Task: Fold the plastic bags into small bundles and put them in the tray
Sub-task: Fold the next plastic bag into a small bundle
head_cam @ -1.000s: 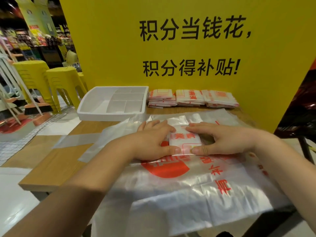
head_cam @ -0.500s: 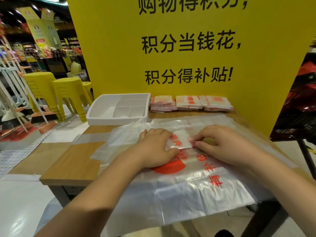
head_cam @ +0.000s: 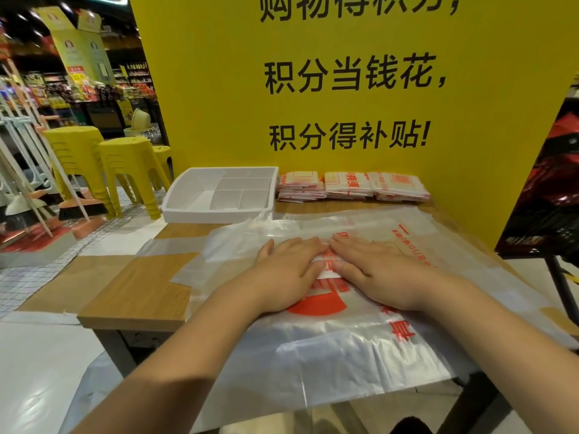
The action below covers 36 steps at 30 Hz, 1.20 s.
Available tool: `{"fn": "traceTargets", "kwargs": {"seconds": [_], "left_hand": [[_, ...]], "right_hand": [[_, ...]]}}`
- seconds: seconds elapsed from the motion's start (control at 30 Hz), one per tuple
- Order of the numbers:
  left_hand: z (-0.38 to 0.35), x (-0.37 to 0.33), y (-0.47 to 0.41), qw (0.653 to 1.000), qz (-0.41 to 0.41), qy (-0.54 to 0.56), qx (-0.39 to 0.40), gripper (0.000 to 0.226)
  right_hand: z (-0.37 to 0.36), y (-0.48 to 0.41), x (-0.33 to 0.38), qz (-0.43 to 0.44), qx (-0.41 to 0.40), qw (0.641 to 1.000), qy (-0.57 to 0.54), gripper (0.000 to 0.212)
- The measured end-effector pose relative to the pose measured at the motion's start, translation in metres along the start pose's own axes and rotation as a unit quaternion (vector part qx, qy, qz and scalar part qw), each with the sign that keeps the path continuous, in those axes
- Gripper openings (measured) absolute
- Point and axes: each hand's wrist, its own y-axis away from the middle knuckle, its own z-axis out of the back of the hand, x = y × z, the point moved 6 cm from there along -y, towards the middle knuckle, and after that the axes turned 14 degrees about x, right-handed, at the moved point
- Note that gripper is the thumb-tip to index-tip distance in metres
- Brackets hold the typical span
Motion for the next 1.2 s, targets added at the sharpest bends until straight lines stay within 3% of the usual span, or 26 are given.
{"fn": "traceTargets", "kwargs": {"seconds": [0.2, 0.3, 0.47, 0.63, 0.73, 0.87, 0.93, 1.1, 1.2], "left_hand": [[0.000, 0.024, 0.006, 0.997, 0.025, -0.040, 0.066, 0.046], [0.000, 0.024, 0.002, 0.996, 0.029, -0.048, 0.074, 0.048], [0.013, 0.029, 0.006, 0.997, -0.003, 0.048, -0.059, 0.058], [0.023, 0.029, 0.003, 0.984, -0.026, 0.156, -0.078, 0.057], [0.034, 0.024, 0.002, 0.972, -0.037, 0.202, -0.113, 0.045], [0.044, 0.027, -0.002, 0.926, -0.044, 0.349, -0.135, 0.030], [0.048, 0.030, -0.006, 0.908, -0.039, 0.395, -0.132, 0.028], [0.070, 0.039, -0.026, 0.851, -0.065, 0.499, -0.151, 0.025], [0.090, 0.048, -0.044, 0.855, -0.069, 0.486, -0.169, 0.021]], "right_hand": [[0.002, 0.002, -0.023, 0.000, 0.048, 0.999, 0.005, 0.060], [0.004, 0.000, -0.023, 0.005, 0.030, 1.000, -0.005, 0.061], [0.019, 0.006, -0.022, 0.033, -0.067, 0.994, -0.080, 0.062], [0.031, 0.005, -0.017, 0.020, -0.066, 0.994, -0.087, 0.075], [0.037, 0.005, -0.016, 0.025, -0.093, 0.985, -0.143, 0.078], [0.043, 0.003, -0.020, 0.030, -0.189, 0.951, -0.242, 0.063], [0.044, 0.001, -0.026, 0.022, -0.213, 0.917, -0.338, 0.052], [0.052, -0.015, -0.039, 0.056, -0.181, 0.802, -0.567, 0.034], [0.072, -0.034, -0.044, 0.051, -0.165, 0.794, -0.584, 0.028]]}}
